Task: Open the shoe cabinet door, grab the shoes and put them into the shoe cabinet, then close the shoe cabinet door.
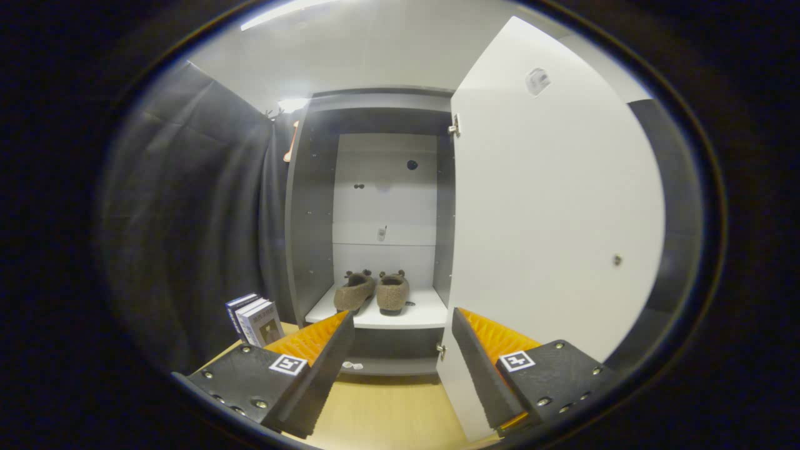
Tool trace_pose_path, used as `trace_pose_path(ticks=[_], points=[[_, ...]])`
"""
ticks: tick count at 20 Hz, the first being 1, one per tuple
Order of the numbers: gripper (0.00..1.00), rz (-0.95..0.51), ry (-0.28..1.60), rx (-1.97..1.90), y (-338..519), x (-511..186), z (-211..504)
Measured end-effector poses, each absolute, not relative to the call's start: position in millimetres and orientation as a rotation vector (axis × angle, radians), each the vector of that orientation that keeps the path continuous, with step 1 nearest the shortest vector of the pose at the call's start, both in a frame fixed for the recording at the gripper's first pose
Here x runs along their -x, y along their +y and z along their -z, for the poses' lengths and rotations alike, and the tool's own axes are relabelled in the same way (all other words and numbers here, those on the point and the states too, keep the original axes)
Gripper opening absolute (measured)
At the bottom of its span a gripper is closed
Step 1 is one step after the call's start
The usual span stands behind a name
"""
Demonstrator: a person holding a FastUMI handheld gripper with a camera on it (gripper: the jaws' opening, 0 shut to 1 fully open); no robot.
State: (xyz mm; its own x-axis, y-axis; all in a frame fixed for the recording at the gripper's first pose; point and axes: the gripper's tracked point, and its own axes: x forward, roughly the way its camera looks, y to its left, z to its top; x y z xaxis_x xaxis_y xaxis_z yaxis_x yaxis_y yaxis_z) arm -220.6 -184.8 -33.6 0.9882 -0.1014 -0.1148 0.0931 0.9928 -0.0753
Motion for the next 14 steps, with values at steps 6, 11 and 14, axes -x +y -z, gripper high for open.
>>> trace_pose_path(ticks=[6,11,14], points=[[0.96,0.151,0.101,0.075,-225.9,274.7,15.6],[0.96,0.222,0.084,0.082,-269.8,304.1,-1.1],[0.96,0.268,0.070,0.077,-295.4,318.3,-12.4]])
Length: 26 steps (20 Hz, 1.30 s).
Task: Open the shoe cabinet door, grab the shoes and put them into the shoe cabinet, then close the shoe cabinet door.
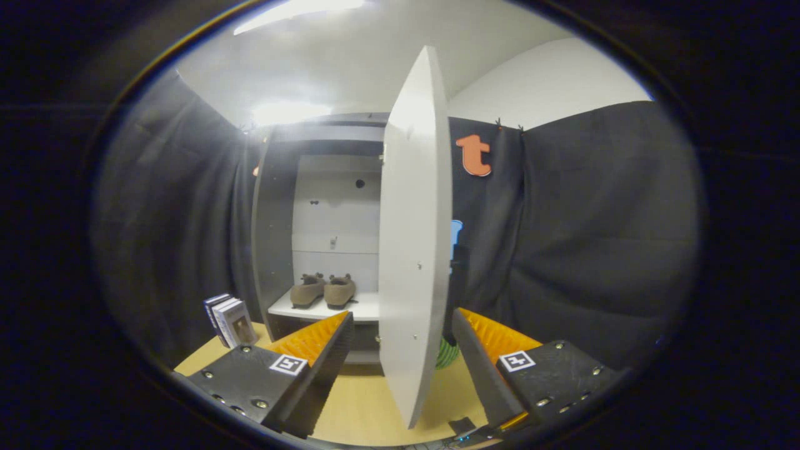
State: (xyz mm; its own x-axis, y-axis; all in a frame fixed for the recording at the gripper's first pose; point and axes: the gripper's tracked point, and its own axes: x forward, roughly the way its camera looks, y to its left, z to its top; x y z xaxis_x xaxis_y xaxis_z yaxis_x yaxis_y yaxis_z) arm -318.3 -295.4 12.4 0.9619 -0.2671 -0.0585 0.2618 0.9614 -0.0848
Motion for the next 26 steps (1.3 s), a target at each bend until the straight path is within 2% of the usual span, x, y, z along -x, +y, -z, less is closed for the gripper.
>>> trace_pose_path(ticks=[11,21,24,26], points=[[0.96,0.383,0.064,0.071,-374.2,323.0,-24.6],[0.94,0.289,0.094,0.037,-367.5,297.8,-8.4],[0.83,0.256,0.096,0.029,-363.6,295.0,-10.2],[0.83,0.219,0.095,0.016,-349.3,295.0,-9.7]])
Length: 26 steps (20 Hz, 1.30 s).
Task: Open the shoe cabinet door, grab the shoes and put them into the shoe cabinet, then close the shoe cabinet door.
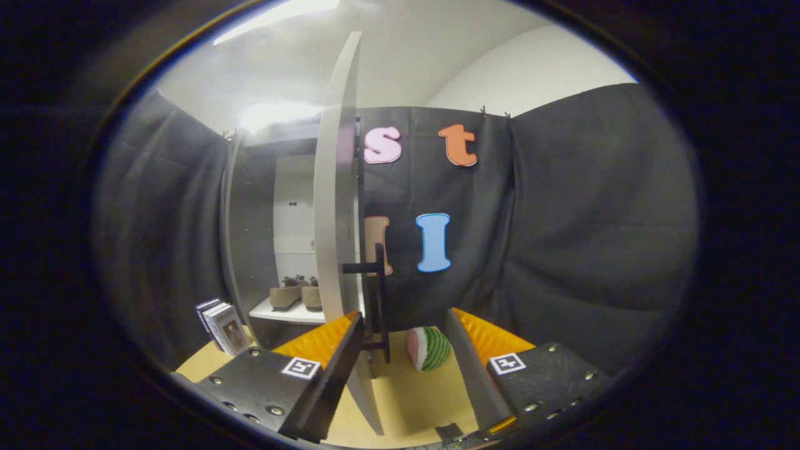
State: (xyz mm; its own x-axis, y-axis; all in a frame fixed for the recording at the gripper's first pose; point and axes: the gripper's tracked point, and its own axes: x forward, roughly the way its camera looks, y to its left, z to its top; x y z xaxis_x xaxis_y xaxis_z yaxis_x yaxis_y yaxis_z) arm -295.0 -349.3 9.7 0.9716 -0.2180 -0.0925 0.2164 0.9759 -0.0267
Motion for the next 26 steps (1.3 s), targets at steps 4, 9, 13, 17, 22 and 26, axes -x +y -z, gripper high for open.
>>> trace_pose_path(ticks=[4,9,13,17,22,26], points=[[0.85,0.155,0.090,0.005,-316.1,287.9,-4.8],[0.86,0.094,0.094,-0.028,-278.0,280.7,-0.7],[0.86,0.044,0.089,-0.057,-250.4,270.9,3.4],[0.86,0.027,0.134,-0.060,-225.4,257.0,21.8],[0.86,-0.008,0.165,-0.077,-205.6,243.7,36.0],[0.89,-0.051,0.165,-0.113,-175.9,212.8,46.9]])
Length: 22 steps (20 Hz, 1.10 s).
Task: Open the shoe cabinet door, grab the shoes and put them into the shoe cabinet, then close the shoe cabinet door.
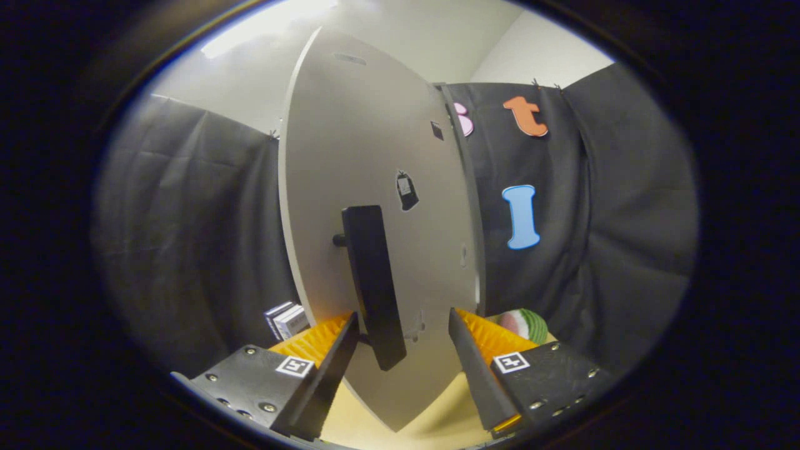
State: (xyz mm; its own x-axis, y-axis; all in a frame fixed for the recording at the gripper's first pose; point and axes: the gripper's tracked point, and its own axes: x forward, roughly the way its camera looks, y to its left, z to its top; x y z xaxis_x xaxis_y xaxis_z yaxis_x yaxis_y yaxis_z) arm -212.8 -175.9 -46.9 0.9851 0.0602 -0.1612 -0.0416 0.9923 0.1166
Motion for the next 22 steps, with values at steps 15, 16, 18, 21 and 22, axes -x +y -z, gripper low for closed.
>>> trace_pose_path(ticks=[15,16,18,21,22], points=[[1.00,-0.191,0.148,-0.124,-63.3,107.1,71.4],[1.00,-0.194,0.144,-0.123,-60.4,101.0,71.3],[1.00,-0.200,0.138,-0.127,-60.9,91.4,67.2],[1.00,-0.211,0.136,-0.132,-51.4,74.0,70.3],[0.99,-0.212,0.138,-0.132,-48.2,67.4,72.1]])
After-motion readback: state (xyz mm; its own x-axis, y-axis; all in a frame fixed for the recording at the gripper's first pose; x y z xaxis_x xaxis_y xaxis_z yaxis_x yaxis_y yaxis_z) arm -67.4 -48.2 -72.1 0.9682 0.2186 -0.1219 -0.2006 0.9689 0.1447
